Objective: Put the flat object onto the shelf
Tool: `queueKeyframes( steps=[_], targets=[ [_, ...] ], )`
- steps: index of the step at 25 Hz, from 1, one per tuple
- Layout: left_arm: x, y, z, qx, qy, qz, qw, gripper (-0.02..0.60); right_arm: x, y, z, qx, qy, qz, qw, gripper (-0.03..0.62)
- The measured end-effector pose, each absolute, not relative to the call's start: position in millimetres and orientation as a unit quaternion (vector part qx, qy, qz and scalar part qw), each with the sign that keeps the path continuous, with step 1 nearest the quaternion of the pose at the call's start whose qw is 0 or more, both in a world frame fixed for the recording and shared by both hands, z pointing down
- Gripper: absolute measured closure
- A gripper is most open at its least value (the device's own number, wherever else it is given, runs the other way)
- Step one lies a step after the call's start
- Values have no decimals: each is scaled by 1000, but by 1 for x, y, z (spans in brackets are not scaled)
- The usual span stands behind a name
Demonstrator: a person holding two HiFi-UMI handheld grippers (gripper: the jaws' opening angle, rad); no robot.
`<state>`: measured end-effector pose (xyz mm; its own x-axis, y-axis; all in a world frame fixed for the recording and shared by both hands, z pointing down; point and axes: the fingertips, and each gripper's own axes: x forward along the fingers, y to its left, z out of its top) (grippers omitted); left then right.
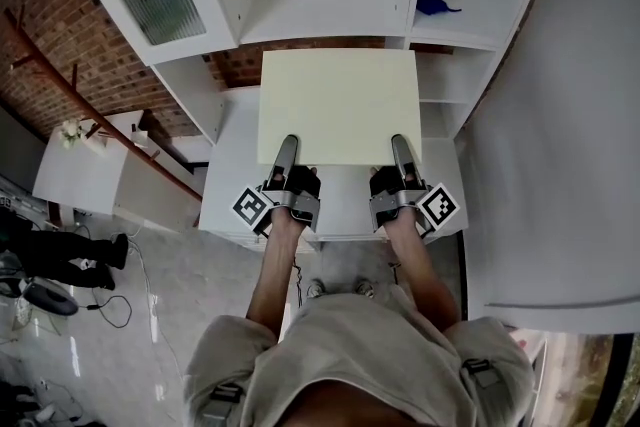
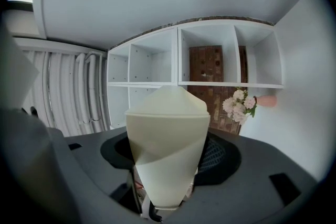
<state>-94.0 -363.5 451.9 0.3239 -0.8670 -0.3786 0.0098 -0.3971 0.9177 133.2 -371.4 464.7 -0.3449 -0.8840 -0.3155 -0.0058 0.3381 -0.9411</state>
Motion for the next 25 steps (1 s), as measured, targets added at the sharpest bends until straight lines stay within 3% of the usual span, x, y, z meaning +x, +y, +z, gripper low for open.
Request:
queueKeyframes(
  steps=[25],
  targets=[
    [-127, -422, 362, 712, -272, -500, 411, 296, 100, -424, 371, -304, 706, -414, 488, 299]
  ],
)
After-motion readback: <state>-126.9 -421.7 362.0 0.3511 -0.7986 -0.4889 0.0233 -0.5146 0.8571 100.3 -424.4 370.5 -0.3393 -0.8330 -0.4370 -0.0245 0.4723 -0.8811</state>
